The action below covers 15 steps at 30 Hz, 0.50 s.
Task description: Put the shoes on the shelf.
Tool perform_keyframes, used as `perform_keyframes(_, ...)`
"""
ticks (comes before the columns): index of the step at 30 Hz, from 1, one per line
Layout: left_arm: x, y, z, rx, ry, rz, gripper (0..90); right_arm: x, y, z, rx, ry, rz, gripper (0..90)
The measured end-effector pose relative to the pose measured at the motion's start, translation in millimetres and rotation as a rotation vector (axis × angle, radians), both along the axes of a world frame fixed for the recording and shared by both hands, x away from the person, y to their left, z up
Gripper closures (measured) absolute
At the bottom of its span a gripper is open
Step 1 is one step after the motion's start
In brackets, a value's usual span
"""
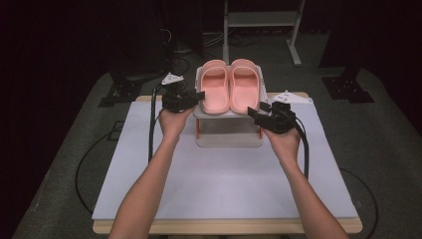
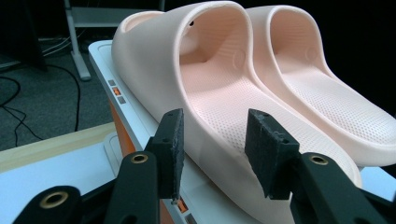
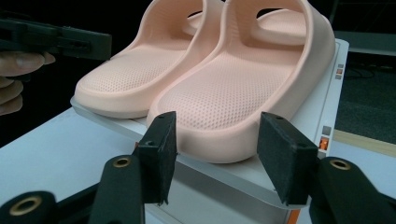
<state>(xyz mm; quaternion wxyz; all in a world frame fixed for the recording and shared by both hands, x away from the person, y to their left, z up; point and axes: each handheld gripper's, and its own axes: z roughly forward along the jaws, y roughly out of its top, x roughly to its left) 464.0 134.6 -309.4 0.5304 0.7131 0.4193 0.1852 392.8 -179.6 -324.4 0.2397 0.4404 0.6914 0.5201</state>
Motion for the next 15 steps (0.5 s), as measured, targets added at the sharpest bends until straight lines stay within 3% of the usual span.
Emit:
perform_keyframes(9,-10.1,4.8,0.1,-0.013,-0.009,-0.004,53.7,-5.8,-7.0,0.9,0.017,0.008,0.029,43.9)
perform_keyframes(15,-20.0,10.1,-7.6,-0.008,-0.004,-0.004,52.1,-11.4,-18.8,-2.0,0.027,0.006,0.033,41.3)
